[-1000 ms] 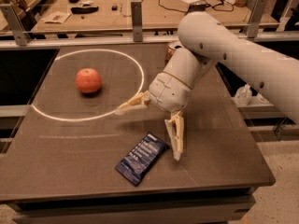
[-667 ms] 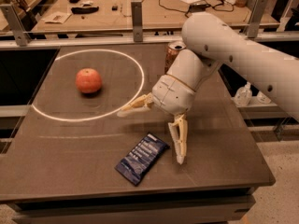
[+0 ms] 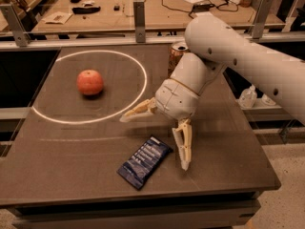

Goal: Move rxbar blueberry near apple

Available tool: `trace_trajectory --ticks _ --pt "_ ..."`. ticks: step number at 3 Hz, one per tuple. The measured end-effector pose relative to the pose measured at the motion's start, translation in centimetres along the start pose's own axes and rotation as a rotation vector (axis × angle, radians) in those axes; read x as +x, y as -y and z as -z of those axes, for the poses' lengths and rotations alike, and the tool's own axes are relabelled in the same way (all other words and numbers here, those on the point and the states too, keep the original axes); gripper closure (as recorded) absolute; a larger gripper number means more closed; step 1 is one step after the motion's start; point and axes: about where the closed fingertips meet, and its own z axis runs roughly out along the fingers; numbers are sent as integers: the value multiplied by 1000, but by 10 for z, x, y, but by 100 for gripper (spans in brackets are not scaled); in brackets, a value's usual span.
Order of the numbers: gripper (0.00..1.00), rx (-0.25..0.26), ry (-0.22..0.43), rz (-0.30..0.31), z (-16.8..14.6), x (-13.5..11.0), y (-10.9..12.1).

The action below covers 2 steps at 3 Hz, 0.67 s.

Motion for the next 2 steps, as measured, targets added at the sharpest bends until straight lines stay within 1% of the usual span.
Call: trace_trajectory --ticks 1,2 --pt "15 -50 8 9 -7 9 4" --pt "39 -114 30 47 -21 12 7"
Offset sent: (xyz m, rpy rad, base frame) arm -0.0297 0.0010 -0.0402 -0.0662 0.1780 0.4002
